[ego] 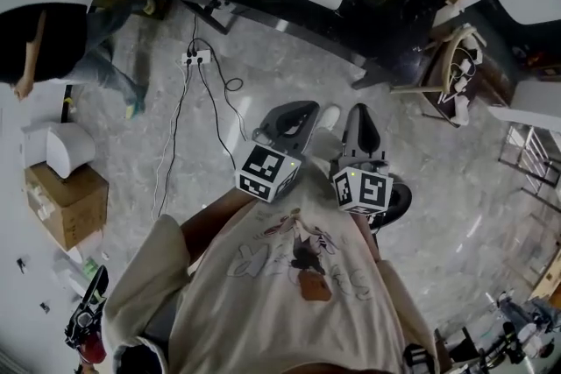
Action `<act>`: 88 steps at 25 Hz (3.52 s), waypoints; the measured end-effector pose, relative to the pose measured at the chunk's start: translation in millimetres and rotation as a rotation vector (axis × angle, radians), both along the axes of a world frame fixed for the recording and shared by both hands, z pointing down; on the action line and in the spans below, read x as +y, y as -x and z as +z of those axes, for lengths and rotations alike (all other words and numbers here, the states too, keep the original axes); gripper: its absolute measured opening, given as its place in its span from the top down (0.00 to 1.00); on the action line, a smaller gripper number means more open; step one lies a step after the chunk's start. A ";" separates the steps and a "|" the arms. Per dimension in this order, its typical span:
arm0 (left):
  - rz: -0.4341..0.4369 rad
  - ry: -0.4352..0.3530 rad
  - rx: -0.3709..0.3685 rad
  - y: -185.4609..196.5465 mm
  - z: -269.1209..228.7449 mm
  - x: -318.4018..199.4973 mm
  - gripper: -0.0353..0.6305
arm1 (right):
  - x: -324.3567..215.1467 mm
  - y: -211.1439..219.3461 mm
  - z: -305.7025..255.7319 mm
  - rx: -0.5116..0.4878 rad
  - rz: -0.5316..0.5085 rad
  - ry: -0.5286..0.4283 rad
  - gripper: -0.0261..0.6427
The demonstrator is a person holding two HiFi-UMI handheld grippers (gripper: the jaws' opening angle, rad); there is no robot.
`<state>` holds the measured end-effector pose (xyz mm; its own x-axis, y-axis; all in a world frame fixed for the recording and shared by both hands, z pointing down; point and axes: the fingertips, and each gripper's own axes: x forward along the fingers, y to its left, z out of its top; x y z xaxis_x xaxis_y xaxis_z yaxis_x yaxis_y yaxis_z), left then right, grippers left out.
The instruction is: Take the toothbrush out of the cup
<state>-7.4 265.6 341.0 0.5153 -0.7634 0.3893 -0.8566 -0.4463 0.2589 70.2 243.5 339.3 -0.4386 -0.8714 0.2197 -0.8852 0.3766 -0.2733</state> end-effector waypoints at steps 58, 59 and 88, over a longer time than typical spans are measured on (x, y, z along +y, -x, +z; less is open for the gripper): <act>0.270 0.012 0.080 9.7 4.1 -321.6 0.93 | -307.1 34.6 1.4 0.060 0.149 0.000 0.93; 0.265 0.011 0.082 9.4 3.1 -323.6 0.93 | -310.3 33.9 -0.1 0.058 0.149 -0.003 0.93; 0.259 0.075 0.056 -28.5 43.5 -391.5 0.93 | -391.6 -21.5 43.7 0.062 0.189 0.050 0.93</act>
<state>21.1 -125.9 384.6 0.7120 -0.5730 0.4058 -0.6998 -0.6266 0.3431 91.7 -148.1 383.0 -0.2521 -0.9245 0.2860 -0.9546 0.1892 -0.2301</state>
